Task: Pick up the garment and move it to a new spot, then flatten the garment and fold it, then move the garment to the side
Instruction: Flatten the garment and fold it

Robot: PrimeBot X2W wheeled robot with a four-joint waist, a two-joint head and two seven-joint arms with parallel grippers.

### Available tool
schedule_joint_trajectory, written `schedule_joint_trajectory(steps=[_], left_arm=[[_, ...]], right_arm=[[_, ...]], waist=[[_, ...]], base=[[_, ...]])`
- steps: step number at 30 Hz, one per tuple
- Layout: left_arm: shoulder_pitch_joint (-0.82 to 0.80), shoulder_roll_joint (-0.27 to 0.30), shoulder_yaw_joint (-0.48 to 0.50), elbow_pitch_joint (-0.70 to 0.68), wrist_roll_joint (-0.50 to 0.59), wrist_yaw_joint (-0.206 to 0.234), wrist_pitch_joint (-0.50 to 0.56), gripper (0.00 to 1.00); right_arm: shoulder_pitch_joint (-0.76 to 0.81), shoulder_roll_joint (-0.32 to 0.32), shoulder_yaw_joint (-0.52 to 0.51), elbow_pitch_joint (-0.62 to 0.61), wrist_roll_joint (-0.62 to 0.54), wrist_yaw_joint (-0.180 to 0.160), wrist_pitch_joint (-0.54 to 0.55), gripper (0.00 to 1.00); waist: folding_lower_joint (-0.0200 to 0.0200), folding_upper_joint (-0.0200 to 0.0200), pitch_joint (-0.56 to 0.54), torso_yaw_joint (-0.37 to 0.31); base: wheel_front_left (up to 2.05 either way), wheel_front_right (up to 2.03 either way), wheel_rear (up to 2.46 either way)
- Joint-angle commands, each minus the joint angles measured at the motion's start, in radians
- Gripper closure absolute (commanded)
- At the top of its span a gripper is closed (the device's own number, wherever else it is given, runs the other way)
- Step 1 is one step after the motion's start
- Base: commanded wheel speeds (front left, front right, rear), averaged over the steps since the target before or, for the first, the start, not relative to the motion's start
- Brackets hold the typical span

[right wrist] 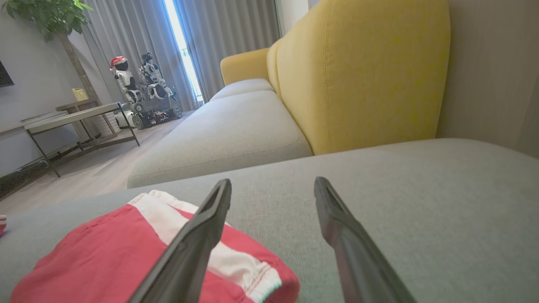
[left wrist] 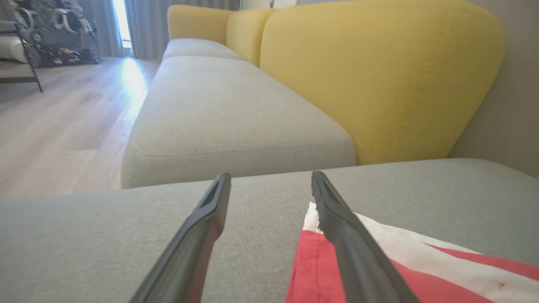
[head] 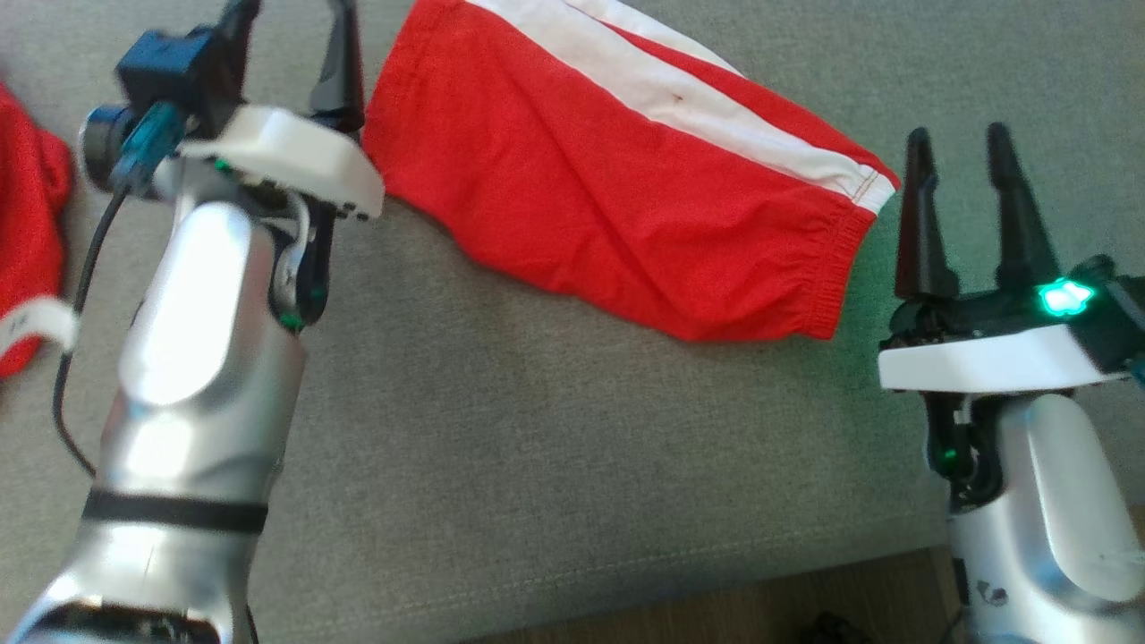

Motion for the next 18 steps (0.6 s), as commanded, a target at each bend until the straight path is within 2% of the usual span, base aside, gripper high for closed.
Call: schedule_joint_trajectory(steps=[1, 6, 9, 18], left_arm=[[0.017, 0.034, 0.042, -0.091, 0.021, 0.019, -0.009, 0.0], [0.151, 0.051, 0.074, -0.241, 0.061, 0.063, -0.009, 0.0], [0.227, 0.064, 0.082, -0.295, 0.075, 0.075, -0.009, 0.0], [0.385, 0.087, 0.087, -0.34, 0.07, 0.096, -0.007, 0.0]], right_arm=[[0.012, -0.003, 0.009, -0.055, -0.017, 0.004, -0.011, 0.0], [0.032, -0.003, -0.015, -0.097, -0.062, 0.004, -0.002, 0.0], [0.049, -0.003, -0.021, -0.11, -0.084, 0.004, 0.007, 0.0], [0.097, -0.003, -0.032, -0.104, -0.094, 0.004, 0.023, 0.0]], waist=[[0.0, 0.0, -0.013, 0.012], [0.0, 0.0, -0.043, 0.026], [0.0, 0.0, -0.063, 0.03], [0.0, 0.0, -0.099, 0.037]], base=[[0.0, 0.0, 0.0], [0.0, 0.0, 0.0], [0.0, 0.0, 0.0], [0.0, 0.0, 0.0]])
